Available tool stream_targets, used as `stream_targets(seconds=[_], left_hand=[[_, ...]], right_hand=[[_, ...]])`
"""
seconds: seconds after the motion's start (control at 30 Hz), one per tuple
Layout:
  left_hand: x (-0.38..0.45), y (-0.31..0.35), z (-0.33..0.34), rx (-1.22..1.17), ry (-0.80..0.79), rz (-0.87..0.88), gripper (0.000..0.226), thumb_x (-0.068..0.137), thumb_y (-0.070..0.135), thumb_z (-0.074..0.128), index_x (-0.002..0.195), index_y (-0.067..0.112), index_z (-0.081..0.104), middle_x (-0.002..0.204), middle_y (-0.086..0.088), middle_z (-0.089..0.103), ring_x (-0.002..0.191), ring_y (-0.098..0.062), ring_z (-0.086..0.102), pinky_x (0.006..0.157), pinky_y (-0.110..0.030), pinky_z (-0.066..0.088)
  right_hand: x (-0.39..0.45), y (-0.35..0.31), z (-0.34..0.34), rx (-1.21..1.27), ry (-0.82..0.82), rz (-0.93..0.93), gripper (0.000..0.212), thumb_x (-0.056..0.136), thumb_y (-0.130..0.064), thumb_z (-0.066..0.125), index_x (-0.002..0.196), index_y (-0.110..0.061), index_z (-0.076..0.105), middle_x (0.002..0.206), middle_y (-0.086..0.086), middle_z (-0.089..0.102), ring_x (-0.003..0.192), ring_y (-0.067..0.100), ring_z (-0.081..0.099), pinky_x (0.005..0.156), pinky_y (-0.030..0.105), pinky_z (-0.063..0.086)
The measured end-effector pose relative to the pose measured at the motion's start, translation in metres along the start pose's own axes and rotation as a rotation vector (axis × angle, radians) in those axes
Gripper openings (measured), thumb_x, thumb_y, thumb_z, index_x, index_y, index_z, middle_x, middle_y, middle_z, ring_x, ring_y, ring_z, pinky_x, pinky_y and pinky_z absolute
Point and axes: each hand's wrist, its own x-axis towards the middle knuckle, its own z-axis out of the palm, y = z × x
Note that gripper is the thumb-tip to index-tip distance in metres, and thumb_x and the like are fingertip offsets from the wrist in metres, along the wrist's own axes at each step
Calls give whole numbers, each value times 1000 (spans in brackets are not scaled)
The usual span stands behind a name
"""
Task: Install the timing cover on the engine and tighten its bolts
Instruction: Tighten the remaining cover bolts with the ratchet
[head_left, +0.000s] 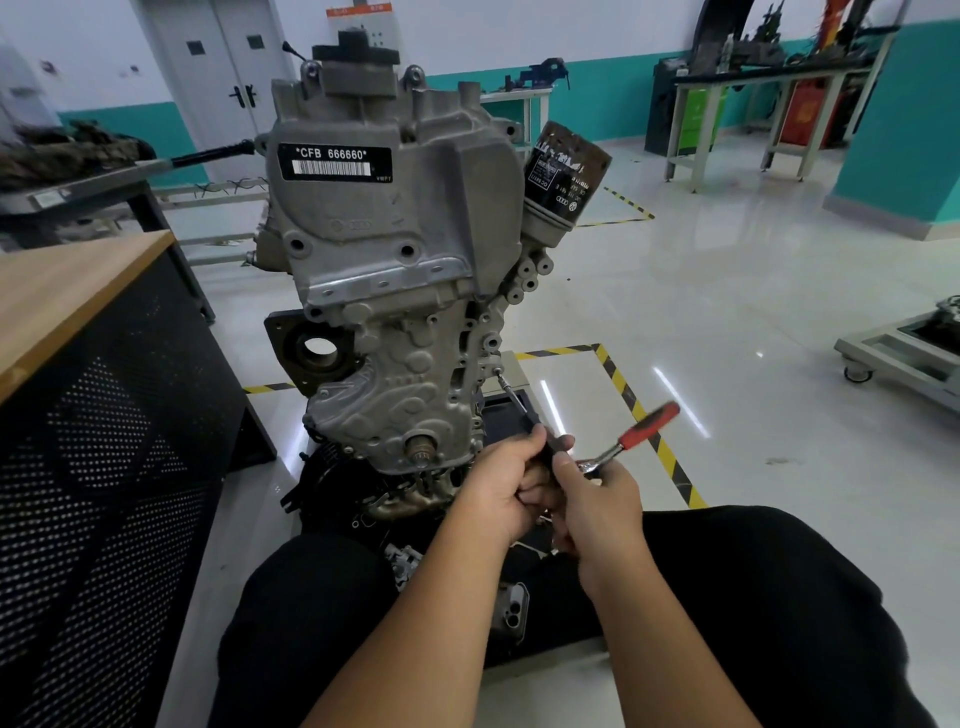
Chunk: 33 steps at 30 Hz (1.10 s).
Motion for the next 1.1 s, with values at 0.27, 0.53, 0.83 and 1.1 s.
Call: stream_targets(seconds=[0.27, 0.53, 0.83, 1.1], left_hand=[[-2, 0, 4, 4, 42, 19, 32, 98, 32, 65, 78, 9, 73, 52, 0, 58, 30, -6, 32, 30, -16, 23], [-1, -2, 1, 54, 77, 57, 39, 103, 31, 57, 82, 6, 78, 55, -2, 49, 31, -6, 27, 32, -15, 24], [-2, 1, 4, 12, 49, 19, 19, 103, 28, 58, 93, 13, 65, 89, -7, 76, 34, -6, 37, 31, -14, 27], [-1, 1, 1, -24, 15, -1, 27, 97, 32, 66, 82, 11, 74, 64, -2, 57, 32, -6, 30, 30, -17, 25]], right_hand=[[-4, -4, 2, 222, -27, 96, 27, 99, -38, 65, 91, -12, 66, 55, 9, 55, 36, 16, 39, 38, 24, 34], [-3, -1, -3, -376, 124, -300, 20, 89, -31, 77, 89, -28, 57, 83, 0, 72, 71, 14, 68, 59, 27, 48], [-3, 0, 2, -148, 32, -35, 14, 92, -24, 74, 94, -14, 66, 75, 5, 73, 52, 15, 59, 50, 29, 46], [-10, -11, 3, 360, -72, 184, 37, 100, -42, 62, 86, -9, 71, 60, 14, 62, 35, 15, 40, 38, 23, 32]])
